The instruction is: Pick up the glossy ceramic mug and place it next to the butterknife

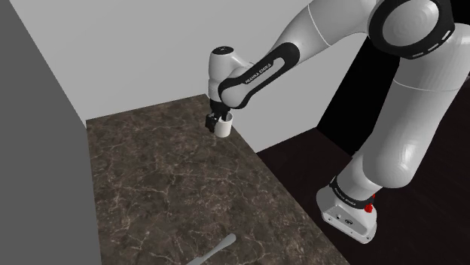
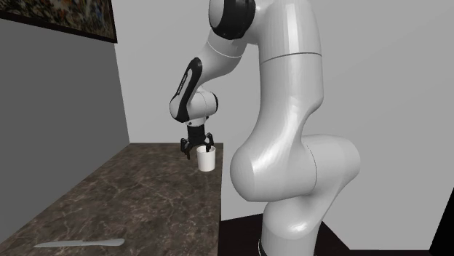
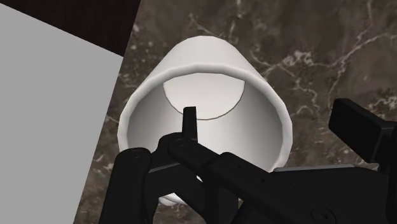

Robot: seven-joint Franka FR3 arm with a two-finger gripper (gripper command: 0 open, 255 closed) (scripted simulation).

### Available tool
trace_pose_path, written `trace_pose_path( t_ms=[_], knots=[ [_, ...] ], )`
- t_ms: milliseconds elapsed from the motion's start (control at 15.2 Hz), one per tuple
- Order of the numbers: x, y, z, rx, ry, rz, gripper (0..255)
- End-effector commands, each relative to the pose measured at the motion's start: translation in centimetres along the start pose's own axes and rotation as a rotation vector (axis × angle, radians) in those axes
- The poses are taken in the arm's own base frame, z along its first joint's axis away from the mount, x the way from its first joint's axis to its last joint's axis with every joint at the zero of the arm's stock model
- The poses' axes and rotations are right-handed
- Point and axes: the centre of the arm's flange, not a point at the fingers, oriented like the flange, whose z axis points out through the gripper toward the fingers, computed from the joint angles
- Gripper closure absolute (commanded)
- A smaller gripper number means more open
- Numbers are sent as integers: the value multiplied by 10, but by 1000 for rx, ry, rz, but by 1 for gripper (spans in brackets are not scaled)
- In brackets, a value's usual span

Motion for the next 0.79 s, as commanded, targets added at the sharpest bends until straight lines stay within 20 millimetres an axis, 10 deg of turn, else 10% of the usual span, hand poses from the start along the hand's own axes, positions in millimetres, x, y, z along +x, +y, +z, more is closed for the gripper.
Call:
trace_pose_path(
  t_ms=[0, 66, 726],
  knots=[
    [0, 0, 0, 0, 0, 0, 0],
    [0, 0, 0, 0, 0, 0, 255],
    [0, 0, -5, 0, 0, 0, 255]
  ],
)
